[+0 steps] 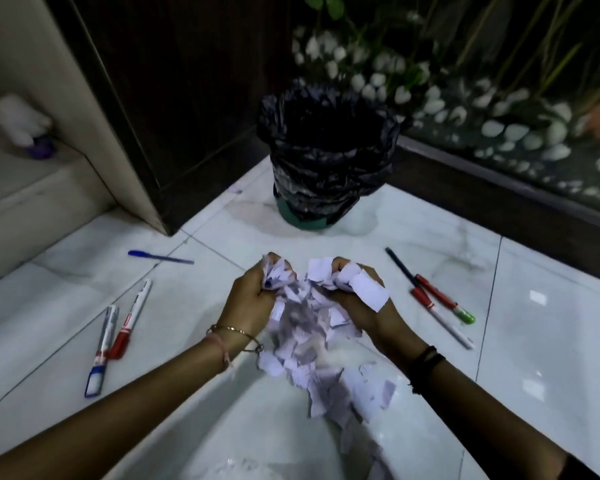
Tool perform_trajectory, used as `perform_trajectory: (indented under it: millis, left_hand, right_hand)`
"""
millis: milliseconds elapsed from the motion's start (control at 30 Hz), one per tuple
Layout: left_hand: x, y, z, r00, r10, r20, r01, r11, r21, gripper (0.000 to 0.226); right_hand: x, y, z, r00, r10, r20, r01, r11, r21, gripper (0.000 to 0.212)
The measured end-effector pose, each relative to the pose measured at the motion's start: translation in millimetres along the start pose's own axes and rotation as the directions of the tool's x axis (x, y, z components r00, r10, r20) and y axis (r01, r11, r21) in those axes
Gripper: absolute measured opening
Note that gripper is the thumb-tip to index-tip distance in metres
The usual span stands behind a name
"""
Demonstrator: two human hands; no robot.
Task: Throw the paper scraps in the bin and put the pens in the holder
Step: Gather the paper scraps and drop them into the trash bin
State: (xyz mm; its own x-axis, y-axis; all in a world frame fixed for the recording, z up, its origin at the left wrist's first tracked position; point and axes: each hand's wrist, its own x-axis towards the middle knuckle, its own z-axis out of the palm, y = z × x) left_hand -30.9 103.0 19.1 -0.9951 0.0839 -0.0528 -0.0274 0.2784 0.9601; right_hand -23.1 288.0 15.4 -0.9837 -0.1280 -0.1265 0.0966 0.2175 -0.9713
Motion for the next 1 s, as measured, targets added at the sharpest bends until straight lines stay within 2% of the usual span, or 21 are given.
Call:
perform_trajectory:
  millis: [67, 133, 267, 333, 433, 533, 600, 633, 700, 767, 867, 933, 1000]
  left_hand:
    - [21, 32, -10, 0.999, 0.031, 0.020, -0.030, 0.997, -0.066, 0.018]
    - [44, 66, -17, 0.997, 0.060, 0.043, -0.056, 0.993, -0.102, 0.019]
    - [100, 120, -27, 0.997, 0.036, -0.065, -0.041, 0.996, -0.084, 0.033]
    - [129, 144, -28, 0.994, 0.005, -0.106, -0.017, 0.993, -0.114, 0.042]
    - [168, 169, -21, 0.987, -0.028, -0.158, -0.006, 0.977, -0.213, 0.041]
    - [208, 172, -12, 0.979, -0.079, -0.187, 0.038, 0.976, -0.215, 0.048]
    - [231, 165, -4, 0.980, -0.113, -0.163, 0.082, 0.979, -0.188, 0.028]
    - [237, 163, 0, 0.982, -0.125, -0.139, 0.102, 0.981, -0.165, 0.019]
    - [243, 156, 8, 0.982, -0.150, -0.112, 0.137, 0.984, -0.110, 0.019]
    - [242, 149, 12, 0.974, -0.199, -0.105, 0.188, 0.976, -0.109, 0.020]
    - [241, 141, 12, 0.966, -0.244, -0.085, 0.243, 0.970, -0.025, 0.023]
    - [243, 140, 11, 0.969, -0.212, -0.124, 0.217, 0.976, 0.026, 0.016]
    - [239, 141, 12, 0.971, -0.140, -0.194, 0.153, 0.987, 0.051, 0.014]
  right_hand:
    - [16, -34, -12, 1.000, -0.008, 0.015, 0.008, 1.000, 0.007, 0.007]
    - [34, -70, -25, 0.999, -0.033, 0.039, 0.030, 0.997, 0.072, 0.018]
    - [73, -139, -46, 0.998, -0.037, 0.043, 0.030, 0.986, 0.165, 0.014]
    - [103, -162, -54, 0.998, -0.055, 0.001, 0.054, 0.987, 0.151, 0.016]
    - [156, -176, -65, 0.990, -0.080, -0.118, 0.087, 0.995, 0.058, 0.019]
    - [200, -172, -69, 0.973, -0.061, -0.223, 0.047, 0.996, -0.071, 0.004]
    - [226, -163, -65, 0.940, -0.078, -0.331, 0.030, 0.989, -0.146, 0.009]
    - [236, -158, -62, 0.942, -0.088, -0.325, 0.007, 0.970, -0.242, 0.009]
    - [248, -148, -58, 0.974, -0.029, -0.223, -0.079, 0.884, -0.461, 0.006]
    - [252, -141, -58, 0.988, -0.002, -0.157, -0.094, 0.791, -0.605, 0.023]
    - [249, -138, -65, 0.992, 0.023, -0.123, -0.100, 0.734, -0.672, 0.025]
    - [242, -142, -71, 0.992, 0.048, -0.114, -0.114, 0.715, -0.690, 0.031]
    - [229, -149, -73, 0.989, -0.018, -0.145, -0.086, 0.728, -0.680, 0.025]
